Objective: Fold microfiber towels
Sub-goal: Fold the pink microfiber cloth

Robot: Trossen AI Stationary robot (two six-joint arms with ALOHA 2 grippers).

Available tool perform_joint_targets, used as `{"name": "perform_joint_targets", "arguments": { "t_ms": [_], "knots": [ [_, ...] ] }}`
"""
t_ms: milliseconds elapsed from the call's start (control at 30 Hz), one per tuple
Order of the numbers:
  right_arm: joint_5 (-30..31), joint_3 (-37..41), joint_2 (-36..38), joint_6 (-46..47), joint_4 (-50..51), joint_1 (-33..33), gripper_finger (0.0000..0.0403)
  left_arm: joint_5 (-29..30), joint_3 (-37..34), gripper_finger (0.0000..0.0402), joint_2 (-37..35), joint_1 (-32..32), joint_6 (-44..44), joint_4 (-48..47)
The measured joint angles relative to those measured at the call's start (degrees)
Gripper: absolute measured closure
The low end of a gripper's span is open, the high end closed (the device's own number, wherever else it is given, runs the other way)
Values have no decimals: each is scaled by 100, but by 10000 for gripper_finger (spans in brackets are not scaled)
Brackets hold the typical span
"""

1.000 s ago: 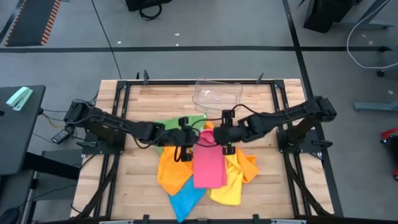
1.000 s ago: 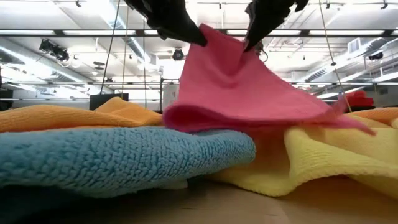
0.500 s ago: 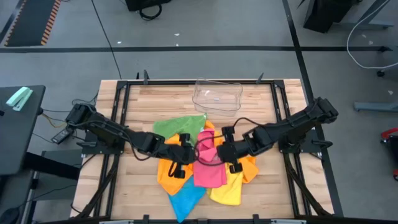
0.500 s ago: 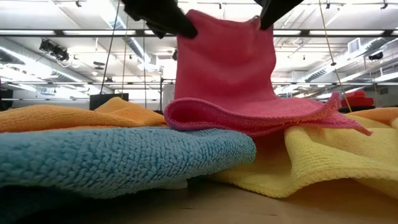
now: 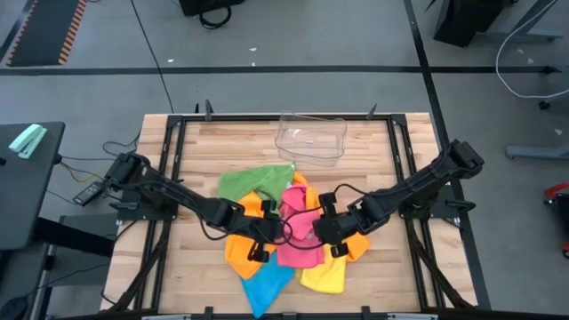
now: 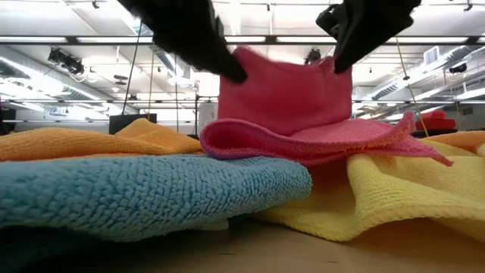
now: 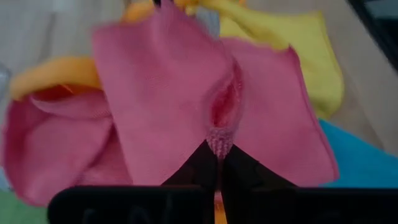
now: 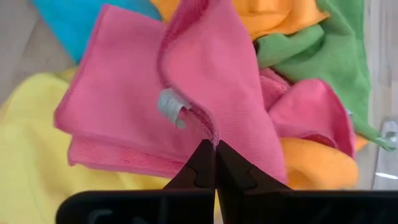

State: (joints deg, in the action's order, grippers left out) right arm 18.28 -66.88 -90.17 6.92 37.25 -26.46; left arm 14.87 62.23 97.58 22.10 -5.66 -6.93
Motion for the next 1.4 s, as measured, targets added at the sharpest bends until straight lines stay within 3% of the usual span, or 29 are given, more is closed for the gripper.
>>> {"name": "perform_joint_targets", "arguments": {
  "t_ms": [267, 567, 867, 1067, 1400],
  "knots": [
    [-37, 442, 0, 65, -785, -435, 399, -15, -1, 375, 388, 285, -120, 241],
    [228, 645, 0, 61, -873, -363, 399, 53, 1, 390, 418, 118, -115, 243],
    [-299, 645, 0, 257, -1086, -474, 399, -96, 1, 374, 418, 232, -117, 270],
    [-337, 645, 0, 473, -1163, -716, 399, -194, 1, 389, 418, 452, -152, 334],
    [-337, 645, -28, 744, -1214, -900, 399, -151, 1, 380, 657, 510, -269, 662]
  ]
}}
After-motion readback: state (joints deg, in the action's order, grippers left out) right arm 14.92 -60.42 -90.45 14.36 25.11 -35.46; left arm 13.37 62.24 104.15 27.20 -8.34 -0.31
